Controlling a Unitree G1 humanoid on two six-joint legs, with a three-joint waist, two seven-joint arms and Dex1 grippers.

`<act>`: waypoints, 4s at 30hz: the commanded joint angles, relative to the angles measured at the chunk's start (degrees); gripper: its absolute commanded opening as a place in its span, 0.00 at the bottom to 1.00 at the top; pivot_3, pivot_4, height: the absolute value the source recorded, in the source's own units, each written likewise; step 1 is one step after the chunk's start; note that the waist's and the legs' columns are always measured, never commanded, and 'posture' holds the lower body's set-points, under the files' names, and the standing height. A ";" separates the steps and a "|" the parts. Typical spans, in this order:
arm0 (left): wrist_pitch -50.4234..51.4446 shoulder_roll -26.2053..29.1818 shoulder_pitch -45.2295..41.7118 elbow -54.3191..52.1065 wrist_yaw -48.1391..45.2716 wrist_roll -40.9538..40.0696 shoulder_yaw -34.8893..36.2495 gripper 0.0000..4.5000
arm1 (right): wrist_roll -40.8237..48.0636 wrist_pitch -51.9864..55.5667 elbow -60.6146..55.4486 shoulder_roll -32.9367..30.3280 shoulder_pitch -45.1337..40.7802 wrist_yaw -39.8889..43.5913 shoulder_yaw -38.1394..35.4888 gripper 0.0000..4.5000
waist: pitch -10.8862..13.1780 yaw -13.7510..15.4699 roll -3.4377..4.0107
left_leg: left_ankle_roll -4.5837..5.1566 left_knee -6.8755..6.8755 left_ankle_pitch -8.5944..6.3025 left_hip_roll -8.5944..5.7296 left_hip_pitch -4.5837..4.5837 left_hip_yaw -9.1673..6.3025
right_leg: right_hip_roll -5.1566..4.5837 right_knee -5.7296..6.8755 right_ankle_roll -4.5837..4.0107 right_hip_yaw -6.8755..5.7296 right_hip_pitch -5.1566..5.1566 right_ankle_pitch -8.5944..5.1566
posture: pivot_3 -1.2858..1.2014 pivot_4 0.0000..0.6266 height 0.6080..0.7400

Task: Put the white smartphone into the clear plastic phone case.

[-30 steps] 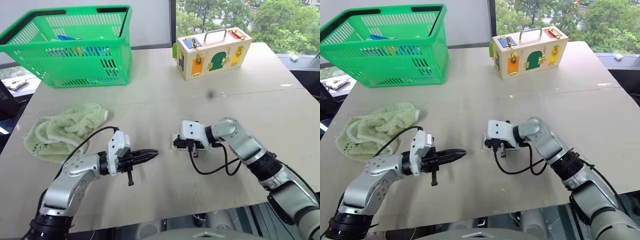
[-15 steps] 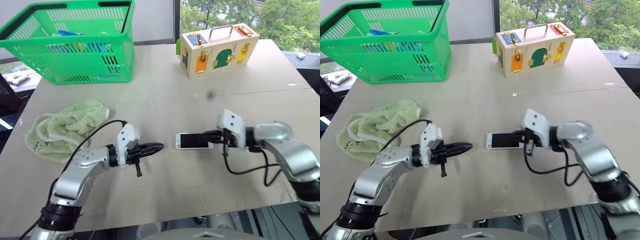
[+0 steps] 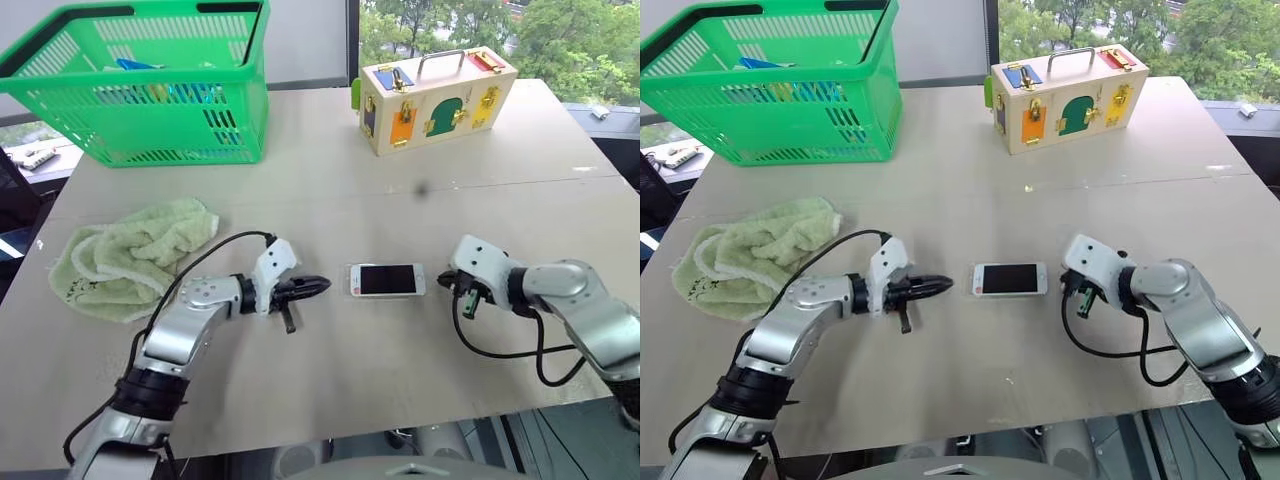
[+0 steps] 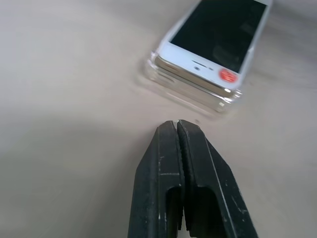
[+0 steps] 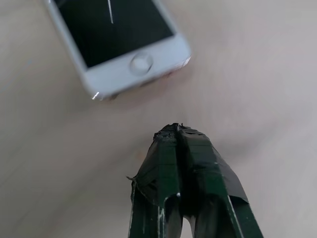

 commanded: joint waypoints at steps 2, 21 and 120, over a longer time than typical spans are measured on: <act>-0.60 -1.67 -1.01 -0.12 0.72 2.37 -2.39 0.02 | -2.61 -3.89 1.70 1.04 -4.46 1.26 4.86 0.00 | 0.00 0.20 -0.01 | 0.00 0.07 0.00 -0.02 -0.04 -0.02 | -0.01 0.00 0.01 0.00 0.02 0.01 | 0.52 0.24 1.00; -0.60 -3.44 -0.27 -1.18 -0.82 2.80 -2.09 0.02 | -6.83 -8.85 4.57 9.79 -9.52 4.09 13.71 0.00 | -0.02 -0.20 -0.05 | 0.01 0.48 0.00 0.00 0.13 -0.13 | 0.01 0.60 -0.02 0.06 0.07 -0.01 | 0.52 0.24 1.00; -0.26 -4.12 -5.03 4.41 -5.20 1.75 -3.62 0.02 | 4.81 12.19 21.94 14.46 -13.74 1.18 11.58 0.00 | -0.02 -0.19 -0.52 | -0.04 0.35 -0.05 0.05 0.78 -0.13 | 0.45 0.79 -0.07 0.97 0.26 -0.05 | 0.52 0.24 1.00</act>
